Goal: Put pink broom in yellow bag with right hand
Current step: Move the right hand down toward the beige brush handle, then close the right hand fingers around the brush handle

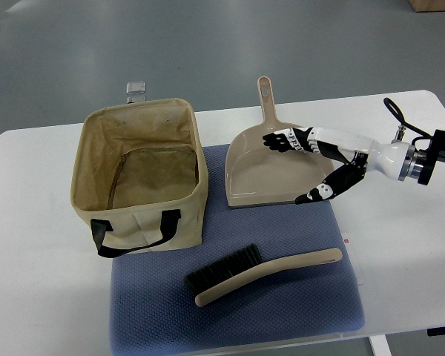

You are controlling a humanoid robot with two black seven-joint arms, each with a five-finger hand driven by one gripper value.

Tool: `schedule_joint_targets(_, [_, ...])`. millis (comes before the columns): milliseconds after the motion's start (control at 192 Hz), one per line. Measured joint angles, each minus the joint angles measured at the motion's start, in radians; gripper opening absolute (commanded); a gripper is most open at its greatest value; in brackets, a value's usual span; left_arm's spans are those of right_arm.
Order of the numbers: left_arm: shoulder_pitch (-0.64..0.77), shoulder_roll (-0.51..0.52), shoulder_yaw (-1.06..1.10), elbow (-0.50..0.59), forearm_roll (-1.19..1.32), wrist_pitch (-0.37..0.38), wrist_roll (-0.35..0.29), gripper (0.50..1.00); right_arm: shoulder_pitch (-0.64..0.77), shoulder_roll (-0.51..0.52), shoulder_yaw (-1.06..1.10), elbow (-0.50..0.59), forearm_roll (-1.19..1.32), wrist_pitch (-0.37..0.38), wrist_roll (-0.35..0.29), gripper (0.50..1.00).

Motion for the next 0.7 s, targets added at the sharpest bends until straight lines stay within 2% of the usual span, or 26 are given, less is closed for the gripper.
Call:
schedule_joint_targets(162, [0.0, 0.0, 0.0, 0.0, 0.0, 0.0, 0.0, 1.0, 0.013, -0.049, -0.118, 0.109, -0.218, -0.13, -0.002, 0.909])
schedule_joint_targets(360, [0.0, 0.0, 0.0, 0.0, 0.0, 0.0, 0.0, 1.0, 0.014, -0.077, -0.228, 0.157, -0.409, -0.254, -0.013, 0.885])
schedule_joint_targets(521, [0.0, 0.0, 0.0, 0.0, 0.0, 0.0, 0.0, 1.0, 0.015, -0.092, -0.297, 0.161, -0.486, -0.325, -0.049, 0.858])
schedule_joint_targets(698, [0.0, 0.0, 0.0, 0.0, 0.0, 0.0, 0.0, 1.0, 0.015, -0.095, -0.326, 0.162, -0.538, -0.352, -0.084, 0.813])
